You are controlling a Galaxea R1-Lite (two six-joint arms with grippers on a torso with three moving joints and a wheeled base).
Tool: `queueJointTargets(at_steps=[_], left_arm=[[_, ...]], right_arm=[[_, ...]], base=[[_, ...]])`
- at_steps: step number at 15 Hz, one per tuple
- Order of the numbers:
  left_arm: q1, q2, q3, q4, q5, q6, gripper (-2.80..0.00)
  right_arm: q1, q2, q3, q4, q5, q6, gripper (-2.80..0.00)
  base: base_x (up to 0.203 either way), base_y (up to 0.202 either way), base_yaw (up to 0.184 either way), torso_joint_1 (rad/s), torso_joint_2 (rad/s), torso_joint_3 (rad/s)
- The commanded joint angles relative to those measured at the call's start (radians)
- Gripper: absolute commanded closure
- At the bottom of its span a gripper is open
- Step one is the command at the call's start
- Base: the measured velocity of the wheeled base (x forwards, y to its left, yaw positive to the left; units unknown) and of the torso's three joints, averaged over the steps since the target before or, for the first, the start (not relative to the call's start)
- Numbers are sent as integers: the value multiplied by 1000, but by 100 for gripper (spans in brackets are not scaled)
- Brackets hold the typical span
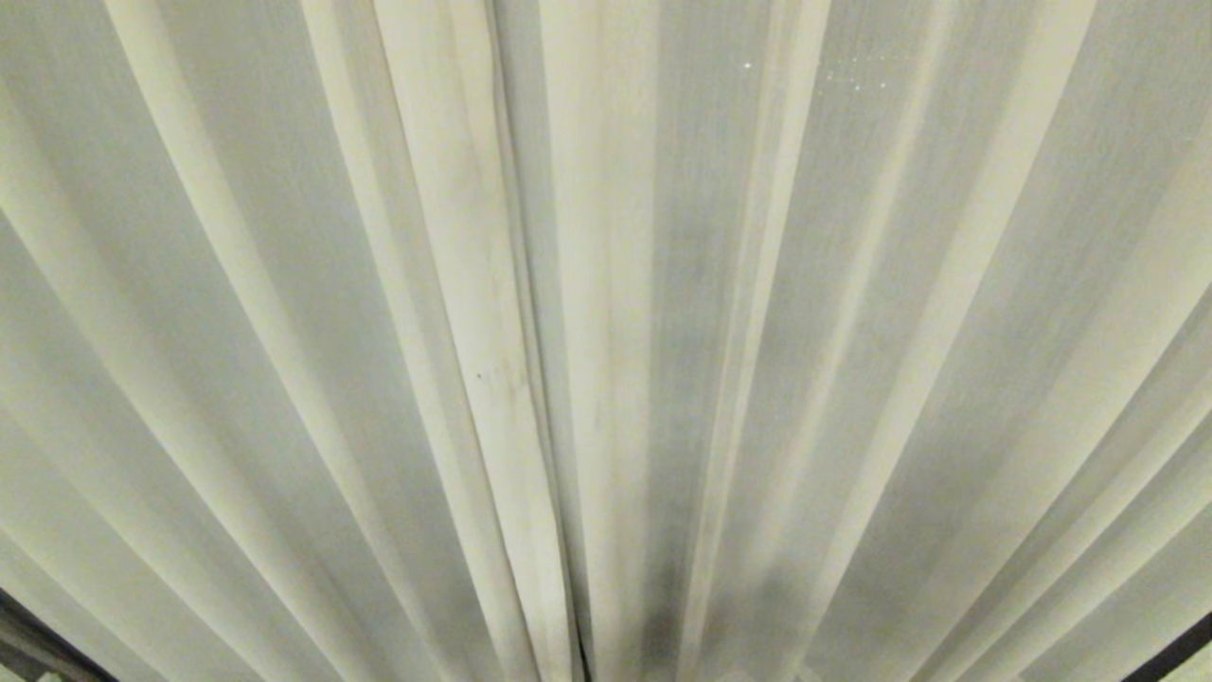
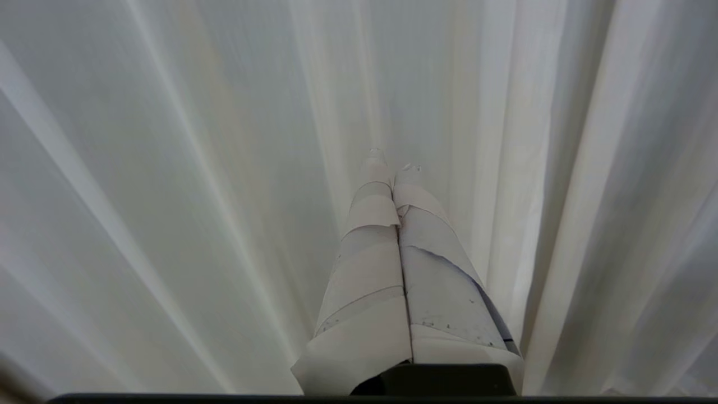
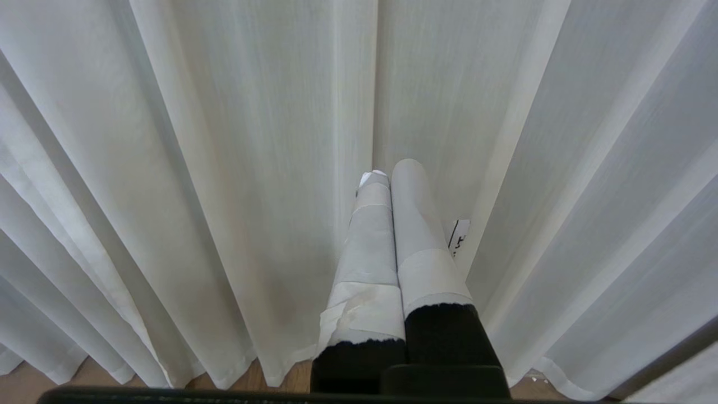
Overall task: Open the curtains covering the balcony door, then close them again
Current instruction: Pull the inner curtains open on both sides
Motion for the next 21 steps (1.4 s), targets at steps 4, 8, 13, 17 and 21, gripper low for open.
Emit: queueJointTargets(at_steps=[4, 8, 13, 17, 21], left_arm=[[1, 33, -90, 8, -58, -8, 0], [1, 256, -269, 6, -122, -35, 0], [-4, 617, -555, -58, -270, -42, 0], [-87, 863, -737, -169, -321, -41, 0], [-124, 971, -817, -216, -316, -40, 0]], right_arm=[[0, 2, 0, 0, 1, -1, 0], [0, 2, 0, 0, 1, -1, 0], [0, 2, 0, 0, 1, -1, 0], [0, 2, 0, 0, 1, -1, 0], [0, 2, 0, 0, 1, -1, 0]], base=[[0, 0, 0, 0, 0, 0], [0, 0, 0, 0, 0, 0], [0, 0, 0, 0, 0, 0], [0, 0, 0, 0, 0, 0], [0, 0, 0, 0, 0, 0]])
